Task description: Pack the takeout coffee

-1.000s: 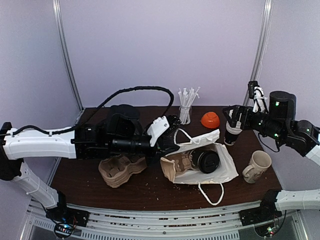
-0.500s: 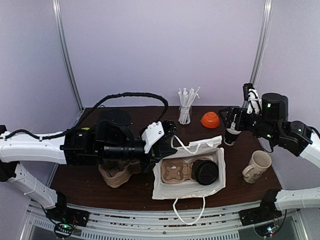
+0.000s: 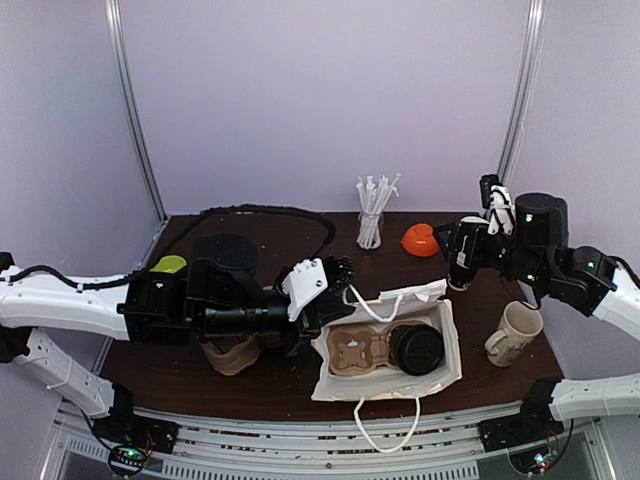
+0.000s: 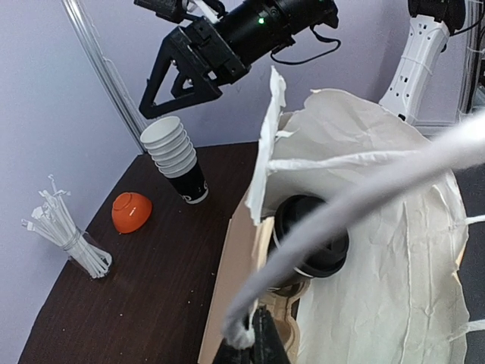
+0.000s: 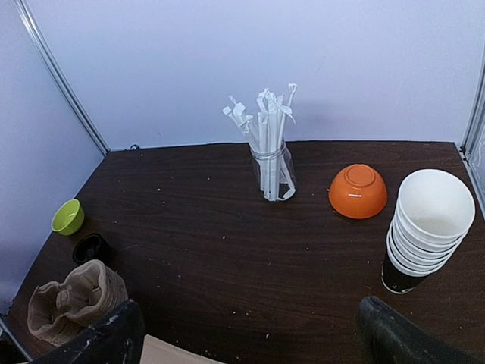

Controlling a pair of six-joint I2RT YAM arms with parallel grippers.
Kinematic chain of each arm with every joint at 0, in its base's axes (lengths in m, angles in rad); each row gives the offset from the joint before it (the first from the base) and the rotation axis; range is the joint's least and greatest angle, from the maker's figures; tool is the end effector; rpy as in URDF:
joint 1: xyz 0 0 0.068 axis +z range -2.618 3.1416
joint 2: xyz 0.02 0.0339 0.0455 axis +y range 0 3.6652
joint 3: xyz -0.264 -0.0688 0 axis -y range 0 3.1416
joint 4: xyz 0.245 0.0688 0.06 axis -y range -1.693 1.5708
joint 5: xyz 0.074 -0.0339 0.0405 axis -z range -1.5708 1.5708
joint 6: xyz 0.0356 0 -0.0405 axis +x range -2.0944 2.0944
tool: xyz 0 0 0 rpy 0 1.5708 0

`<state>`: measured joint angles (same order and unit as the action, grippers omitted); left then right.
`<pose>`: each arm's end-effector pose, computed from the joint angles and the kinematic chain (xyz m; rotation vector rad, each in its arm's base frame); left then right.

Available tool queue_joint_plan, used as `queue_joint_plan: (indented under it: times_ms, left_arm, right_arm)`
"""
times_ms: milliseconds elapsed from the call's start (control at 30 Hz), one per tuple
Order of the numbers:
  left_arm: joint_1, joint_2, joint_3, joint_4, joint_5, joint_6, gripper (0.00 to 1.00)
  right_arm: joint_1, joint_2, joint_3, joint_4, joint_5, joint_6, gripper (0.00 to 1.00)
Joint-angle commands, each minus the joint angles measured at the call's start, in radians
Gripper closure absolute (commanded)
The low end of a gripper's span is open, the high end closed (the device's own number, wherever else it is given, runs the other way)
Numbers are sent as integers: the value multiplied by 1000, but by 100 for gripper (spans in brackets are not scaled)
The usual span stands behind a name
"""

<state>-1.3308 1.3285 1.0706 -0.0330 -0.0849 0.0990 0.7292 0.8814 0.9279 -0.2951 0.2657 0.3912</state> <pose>0.0775 -0.3040 0.3339 1.2207 1.4994 -0.7641 0.1547 0.1256 0.3619 -0.1206 1.8415 0.5509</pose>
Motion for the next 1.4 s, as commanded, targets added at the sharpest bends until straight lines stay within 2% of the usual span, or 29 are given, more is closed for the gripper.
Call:
queue_joint_plan:
  times_ms: [0, 233, 600, 900, 1167, 1367]
  left_arm:
    - [-30, -7, -10, 83, -71, 63, 100]
    - [-85, 39, 15, 66, -109, 105, 100]
    - [-126, 132, 81, -45, -86, 79, 100]
    - [-151, 179, 154, -128, -92, 20, 100]
    - [-149, 214, 238, -151, -183, -38, 100]
    - [-112, 255, 331, -184, -146, -122, 100]
  right_arm:
    - [1, -1, -37, 20, 13, 9, 0]
    - [3, -9, -78, 36, -2, 31, 0]
    - [1, -27, -130, 41, -31, 58, 0]
    - [1, -53, -156, 44, -39, 66, 0]
    - [1, -55, -132, 34, -38, 63, 0]
    - [1, -55, -90, 14, -31, 70, 0]
